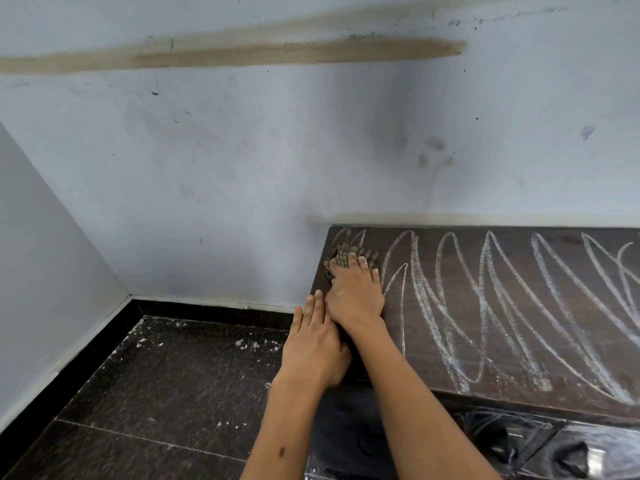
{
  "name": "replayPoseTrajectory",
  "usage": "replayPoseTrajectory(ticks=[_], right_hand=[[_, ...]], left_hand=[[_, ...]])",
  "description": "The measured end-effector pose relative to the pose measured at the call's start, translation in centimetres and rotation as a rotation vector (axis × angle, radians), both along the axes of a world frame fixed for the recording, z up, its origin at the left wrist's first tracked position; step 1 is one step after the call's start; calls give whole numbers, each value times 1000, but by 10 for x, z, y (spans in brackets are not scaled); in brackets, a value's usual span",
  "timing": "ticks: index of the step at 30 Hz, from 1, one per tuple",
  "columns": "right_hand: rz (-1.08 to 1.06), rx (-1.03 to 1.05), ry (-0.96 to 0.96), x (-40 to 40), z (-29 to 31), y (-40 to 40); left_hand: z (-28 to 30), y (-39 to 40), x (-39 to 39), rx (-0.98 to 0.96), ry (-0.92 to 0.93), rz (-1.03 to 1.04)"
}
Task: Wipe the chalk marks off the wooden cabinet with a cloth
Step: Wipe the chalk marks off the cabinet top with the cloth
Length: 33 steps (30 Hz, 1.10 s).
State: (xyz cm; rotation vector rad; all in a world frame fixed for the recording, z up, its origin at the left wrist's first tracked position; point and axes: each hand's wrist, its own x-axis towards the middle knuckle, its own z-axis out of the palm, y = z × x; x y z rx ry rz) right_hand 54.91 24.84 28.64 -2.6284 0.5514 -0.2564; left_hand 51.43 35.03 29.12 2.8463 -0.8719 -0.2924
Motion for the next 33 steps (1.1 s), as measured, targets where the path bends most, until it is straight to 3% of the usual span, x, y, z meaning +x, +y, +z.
replayPoseTrajectory(ticks=[9, 13, 18, 24, 27, 30, 33], right_hand=[[-23, -11, 58, 28, 13, -6], [-13, -3, 56, 16, 5, 4], [19, -21, 50, 31, 7, -17], [-173, -97, 41, 66, 4, -15], [-45, -132, 32, 81, 2, -3], [114, -139, 40, 89, 4, -18], [109, -121, 39, 87, 6, -43]], left_hand=[[2, -3, 3, -74, 55, 22], [2, -5, 5, 33, 48, -22], [-1, -6, 3, -95, 25, 36], [-6, -8, 8, -41, 10, 20], [-6, -7, 11, -1, 4, -26], [-3, -8, 8, -92, -11, 14], [-3, -8, 5, -111, -18, 33]])
